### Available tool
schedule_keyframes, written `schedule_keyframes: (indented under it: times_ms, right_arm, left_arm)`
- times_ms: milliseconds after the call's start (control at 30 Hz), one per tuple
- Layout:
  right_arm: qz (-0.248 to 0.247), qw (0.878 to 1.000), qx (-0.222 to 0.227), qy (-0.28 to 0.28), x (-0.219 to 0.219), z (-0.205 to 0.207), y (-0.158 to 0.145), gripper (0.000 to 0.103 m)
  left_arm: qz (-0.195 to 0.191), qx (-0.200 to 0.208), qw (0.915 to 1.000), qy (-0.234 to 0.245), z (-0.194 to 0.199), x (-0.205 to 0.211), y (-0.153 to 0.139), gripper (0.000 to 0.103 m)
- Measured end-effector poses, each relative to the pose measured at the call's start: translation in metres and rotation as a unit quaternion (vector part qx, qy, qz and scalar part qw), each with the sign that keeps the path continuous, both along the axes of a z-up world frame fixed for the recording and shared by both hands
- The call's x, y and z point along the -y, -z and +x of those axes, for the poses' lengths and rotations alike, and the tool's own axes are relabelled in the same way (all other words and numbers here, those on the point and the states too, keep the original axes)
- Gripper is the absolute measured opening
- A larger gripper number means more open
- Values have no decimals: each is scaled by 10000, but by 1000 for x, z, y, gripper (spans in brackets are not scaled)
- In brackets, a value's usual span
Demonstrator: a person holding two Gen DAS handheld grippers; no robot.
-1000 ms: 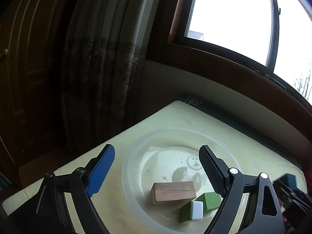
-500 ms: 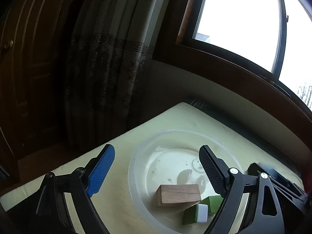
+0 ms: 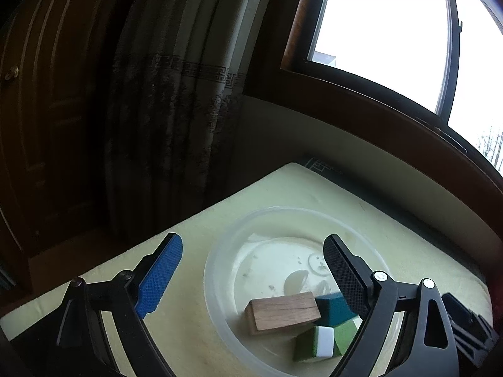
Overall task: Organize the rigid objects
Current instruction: 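Carry the teal checkered block into the container and release it with the right gripper, then move the right gripper to the teal patterned cube and grasp it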
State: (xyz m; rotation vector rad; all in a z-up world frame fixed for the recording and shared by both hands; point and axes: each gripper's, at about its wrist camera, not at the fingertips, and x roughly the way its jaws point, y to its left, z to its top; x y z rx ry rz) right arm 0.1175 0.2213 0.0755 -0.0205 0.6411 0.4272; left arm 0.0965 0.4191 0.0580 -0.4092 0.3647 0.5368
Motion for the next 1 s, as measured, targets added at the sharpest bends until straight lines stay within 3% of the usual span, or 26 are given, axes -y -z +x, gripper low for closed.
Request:
schedule_keyframes:
  times_ms: [1000]
  right_arm:
    - [192,9964,-124,814,73,-30,25,73]
  left_arm:
    - [366,-127,9980,491,9,29,-1,92]
